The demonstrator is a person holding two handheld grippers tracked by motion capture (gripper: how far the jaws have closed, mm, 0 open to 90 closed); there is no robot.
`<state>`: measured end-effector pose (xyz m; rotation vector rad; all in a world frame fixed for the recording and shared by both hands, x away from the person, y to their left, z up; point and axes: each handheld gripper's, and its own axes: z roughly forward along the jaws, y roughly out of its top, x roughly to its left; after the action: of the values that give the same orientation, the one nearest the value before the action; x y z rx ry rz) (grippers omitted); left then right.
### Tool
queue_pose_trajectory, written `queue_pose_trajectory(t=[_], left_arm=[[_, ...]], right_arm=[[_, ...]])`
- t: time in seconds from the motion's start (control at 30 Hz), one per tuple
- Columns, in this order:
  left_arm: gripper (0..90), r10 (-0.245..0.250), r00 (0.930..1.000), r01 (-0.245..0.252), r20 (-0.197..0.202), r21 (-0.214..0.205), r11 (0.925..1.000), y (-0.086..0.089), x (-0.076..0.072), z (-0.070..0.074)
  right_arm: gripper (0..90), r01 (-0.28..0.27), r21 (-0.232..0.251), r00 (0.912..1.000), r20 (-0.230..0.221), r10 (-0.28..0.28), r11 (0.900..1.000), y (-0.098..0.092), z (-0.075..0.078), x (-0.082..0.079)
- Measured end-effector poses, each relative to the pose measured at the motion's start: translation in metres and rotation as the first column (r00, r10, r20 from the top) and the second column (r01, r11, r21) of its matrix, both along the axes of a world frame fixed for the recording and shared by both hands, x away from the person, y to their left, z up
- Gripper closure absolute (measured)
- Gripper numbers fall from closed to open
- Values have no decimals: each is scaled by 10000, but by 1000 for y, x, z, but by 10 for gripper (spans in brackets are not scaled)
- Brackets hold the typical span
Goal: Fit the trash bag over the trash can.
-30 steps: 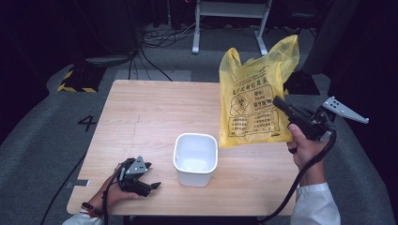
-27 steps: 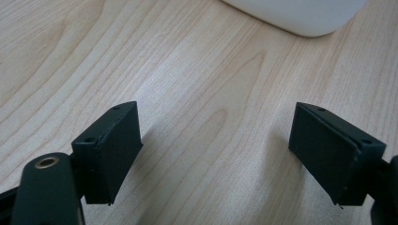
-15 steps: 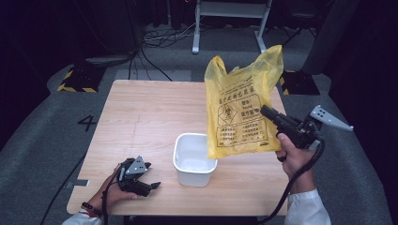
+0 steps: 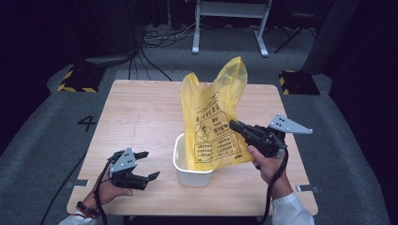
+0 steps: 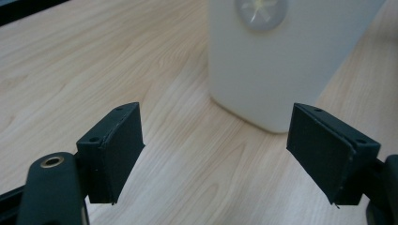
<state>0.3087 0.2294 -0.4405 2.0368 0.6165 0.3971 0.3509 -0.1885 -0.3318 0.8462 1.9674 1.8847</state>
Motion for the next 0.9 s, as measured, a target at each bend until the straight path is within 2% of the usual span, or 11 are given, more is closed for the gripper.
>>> queue_pose_trajectory(t=[0.13,0.27,0.37,0.4,0.5,0.67,0.8,0.83,0.9], left_arm=[[185,-80,9995,88,303,-243,9997,-7,-2,11],[194,-165,9967,210,800,-552,9983,-11,-4,25],[293,-413,9917,522,1221,-879,9948,-15,-8,39],[293,-478,9902,617,1313,-1035,9927,-18,-10,44],[292,-896,9875,1104,1298,-1636,9803,-26,-11,59],[248,-1192,9818,1373,1477,-1197,9833,-58,-14,71],[227,-1401,9821,1514,1255,-857,9847,-86,-14,76],[226,-1485,9798,1587,1341,-689,9849,-95,-15,77],[217,-1501,9794,1596,1349,-623,9852,-107,-17,78]], right_arm=[[897,-240,-225,9997,14,240,9995,11,-5,0],[896,-585,-441,9983,3,586,9973,22,-9,0],[896,-862,-594,9963,-55,860,9945,30,-11,0],[896,-967,-642,9953,-89,963,9932,33,-12,0],[895,-1176,-748,9930,-172,1166,9902,40,-14,2],[895,-1385,-906,9902,-321,1361,9862,50,-18,5],[895,-1603,-930,9866,-441,1568,9827,56,-20,6],[895,-1648,-891,9858,-474,1610,9823,58,-21,5],[895,-1645,-917,9858,-491,1606,9821,60,-22,5]])
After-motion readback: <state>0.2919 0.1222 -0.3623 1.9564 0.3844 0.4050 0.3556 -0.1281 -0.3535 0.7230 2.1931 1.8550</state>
